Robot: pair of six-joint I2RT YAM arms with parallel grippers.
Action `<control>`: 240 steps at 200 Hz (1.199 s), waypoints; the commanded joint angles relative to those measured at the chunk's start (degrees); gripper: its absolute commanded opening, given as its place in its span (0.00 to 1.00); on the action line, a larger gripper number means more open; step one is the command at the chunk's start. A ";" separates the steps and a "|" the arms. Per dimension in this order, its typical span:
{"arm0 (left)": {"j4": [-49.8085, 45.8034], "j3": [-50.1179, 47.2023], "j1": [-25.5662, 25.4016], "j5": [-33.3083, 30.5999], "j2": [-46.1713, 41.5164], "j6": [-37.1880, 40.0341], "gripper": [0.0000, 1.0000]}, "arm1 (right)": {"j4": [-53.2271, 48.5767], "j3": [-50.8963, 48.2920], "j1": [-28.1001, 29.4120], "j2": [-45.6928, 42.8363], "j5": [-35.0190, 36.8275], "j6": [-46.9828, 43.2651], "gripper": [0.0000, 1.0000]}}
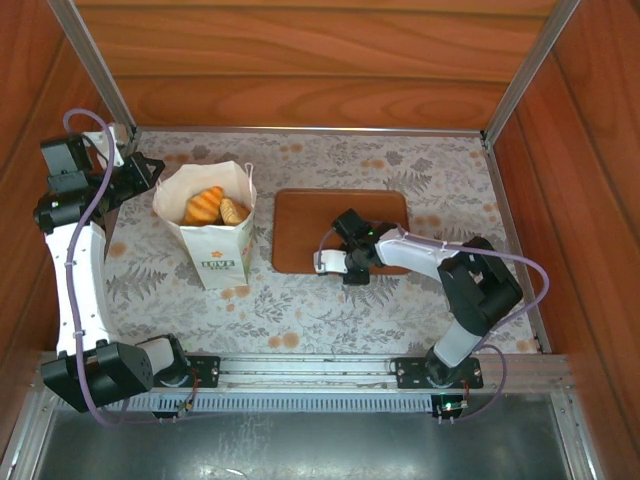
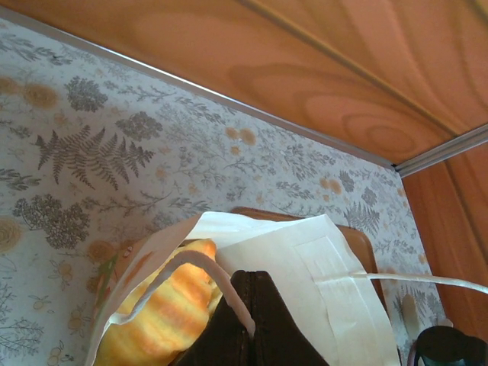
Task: Take the fake bread out of the paper bag
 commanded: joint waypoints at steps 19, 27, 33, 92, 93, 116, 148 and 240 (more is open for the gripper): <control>0.57 1.23 0.60 1.38 -0.18 1.29 0.00 | 0.69 2.35 -2.65 3.71 1.34 -3.29 0.06; 0.57 1.28 0.59 1.40 -0.35 1.18 0.00 | 0.55 2.51 -3.29 3.28 1.86 -2.77 0.06; 0.56 1.15 0.59 1.46 -0.42 1.16 0.00 | -0.15 2.85 -4.03 3.09 1.81 -2.37 0.06; 0.56 1.28 0.61 1.58 -0.09 0.98 0.00 | -1.29 2.24 -6.19 2.09 -0.02 -2.10 0.07; 0.56 1.28 0.60 1.60 -0.09 0.98 0.00 | -1.22 2.18 -6.19 2.08 -0.11 -2.13 0.06; 0.57 1.40 0.65 1.77 -0.09 0.99 0.00 | -1.32 1.90 -6.19 2.48 -1.24 -3.36 0.06; 0.57 1.36 0.59 1.78 -0.09 1.06 0.00 | -1.33 1.81 -6.46 1.74 -1.44 -3.89 0.09; 0.57 1.46 0.59 2.13 -0.09 1.24 0.00 | -0.95 1.36 -7.93 0.86 -5.71 -7.76 0.05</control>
